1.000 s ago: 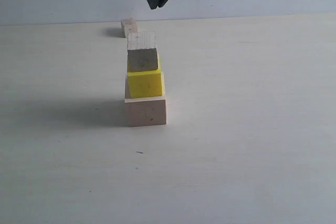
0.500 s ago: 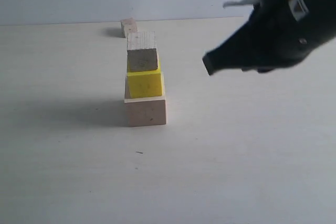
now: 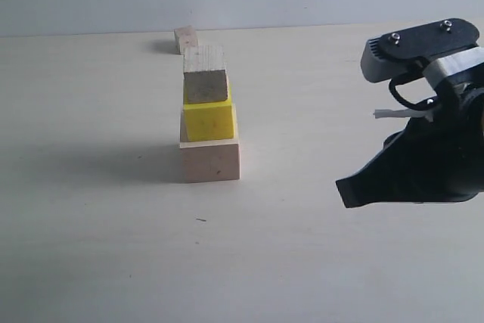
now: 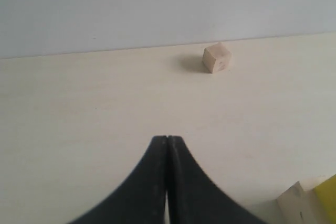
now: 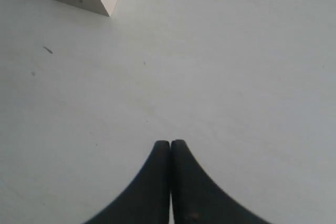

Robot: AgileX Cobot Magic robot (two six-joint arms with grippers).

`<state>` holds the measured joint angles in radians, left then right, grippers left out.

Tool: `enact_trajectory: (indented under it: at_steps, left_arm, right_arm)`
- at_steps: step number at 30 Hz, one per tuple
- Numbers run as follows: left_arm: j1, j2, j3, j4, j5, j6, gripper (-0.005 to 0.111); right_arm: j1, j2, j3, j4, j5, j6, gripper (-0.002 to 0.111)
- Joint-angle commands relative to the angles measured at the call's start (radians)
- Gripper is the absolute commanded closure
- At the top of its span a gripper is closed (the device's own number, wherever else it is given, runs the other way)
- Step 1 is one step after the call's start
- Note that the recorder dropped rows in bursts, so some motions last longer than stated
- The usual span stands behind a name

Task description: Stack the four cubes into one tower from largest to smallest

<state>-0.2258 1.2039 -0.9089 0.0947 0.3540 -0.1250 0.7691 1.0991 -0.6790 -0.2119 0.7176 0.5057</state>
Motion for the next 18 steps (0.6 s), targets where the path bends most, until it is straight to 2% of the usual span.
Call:
enact_trajectory:
  at_steps: [1, 11, 18]
  left_arm:
    - [-0.051, 0.174, -0.105, -0.018, -0.016, 0.070, 0.107]
    - [-0.053, 0.503, -0.389, -0.026, -0.038, 0.226, 0.107]
    - [-0.053, 0.715, -0.594, -0.026, -0.038, 0.255, 0.107]
  right_arm:
    - [-0.001, -0.017, 0.004, -0.017, -0.035, -0.010, 0.108]
    - [-0.001, -0.017, 0.004, -0.037, -0.039, -0.010, 0.108]
    - [-0.001, -0.017, 0.004, -0.054, -0.047, -0.010, 0.108]
